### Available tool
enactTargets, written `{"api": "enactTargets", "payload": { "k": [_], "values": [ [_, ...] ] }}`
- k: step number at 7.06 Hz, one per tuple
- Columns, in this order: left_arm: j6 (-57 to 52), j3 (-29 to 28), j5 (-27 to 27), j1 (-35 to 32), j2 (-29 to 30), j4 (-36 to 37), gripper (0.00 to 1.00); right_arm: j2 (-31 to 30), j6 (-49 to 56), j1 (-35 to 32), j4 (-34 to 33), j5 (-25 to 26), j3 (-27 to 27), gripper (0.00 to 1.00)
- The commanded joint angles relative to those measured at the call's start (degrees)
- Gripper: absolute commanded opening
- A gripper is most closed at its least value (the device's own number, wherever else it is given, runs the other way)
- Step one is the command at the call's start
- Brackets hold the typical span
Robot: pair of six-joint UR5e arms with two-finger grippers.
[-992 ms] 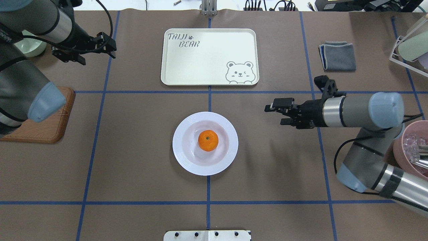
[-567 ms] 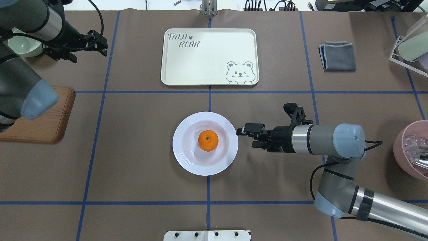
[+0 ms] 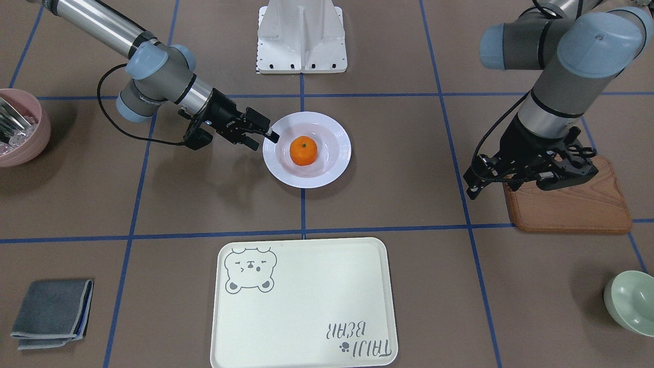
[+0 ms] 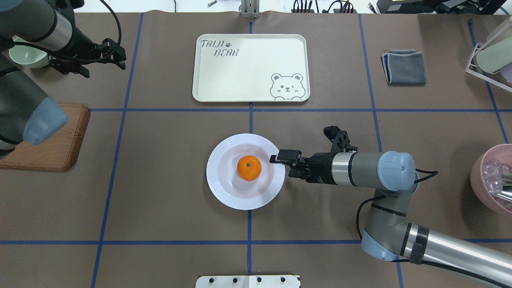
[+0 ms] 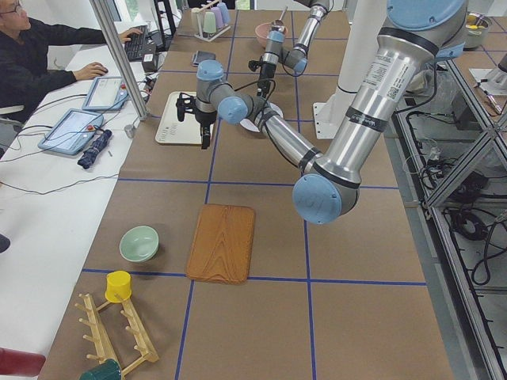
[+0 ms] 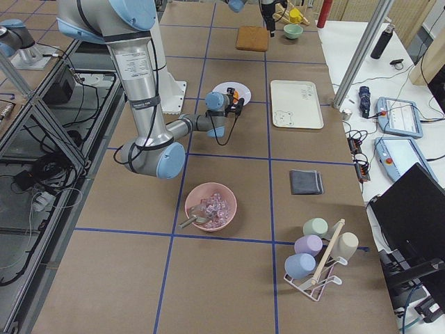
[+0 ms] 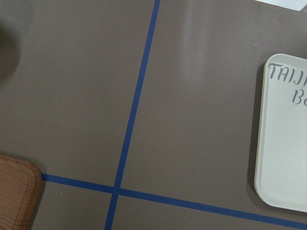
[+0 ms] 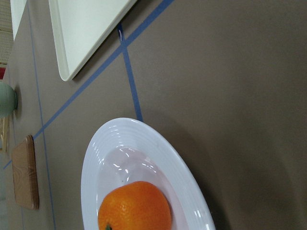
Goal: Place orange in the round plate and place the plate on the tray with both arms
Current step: 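Grip the white plate rim with the right gripper and lift it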
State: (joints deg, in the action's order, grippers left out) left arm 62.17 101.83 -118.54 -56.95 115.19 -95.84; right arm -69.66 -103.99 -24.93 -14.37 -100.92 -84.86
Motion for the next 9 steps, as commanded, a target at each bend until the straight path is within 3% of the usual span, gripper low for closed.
{"api": "enactTargets", "payload": {
  "k": [1, 6, 7, 8, 9],
  "values": [
    [0.1, 0.0, 0.0, 0.0, -0.2, 0.0, 0.98, 1.6, 0.0, 0.8, 0.0, 1.2, 2.0, 1.0],
    [0.1, 0.4, 0.0, 0.0, -0.5, 0.0, 0.98, 5.1, -0.2, 2.9, -0.1, 4.4, 5.1, 0.99],
    [0.1, 0.4, 0.0, 0.0, -0.6, 0.0, 0.98, 5.1, -0.4, 2.6, 0.1, 4.4, 4.5, 0.66],
    [0.1, 0.3, 0.0, 0.0, -0.6, 0.1, 0.98, 5.2, -0.5, 1.8, 0.1, 4.3, 3.5, 0.51],
    [0.1, 0.3, 0.0, 0.1, -0.6, 0.1, 0.98, 5.1, -0.5, 1.5, 0.1, 4.3, 2.6, 0.45]
  ]
}}
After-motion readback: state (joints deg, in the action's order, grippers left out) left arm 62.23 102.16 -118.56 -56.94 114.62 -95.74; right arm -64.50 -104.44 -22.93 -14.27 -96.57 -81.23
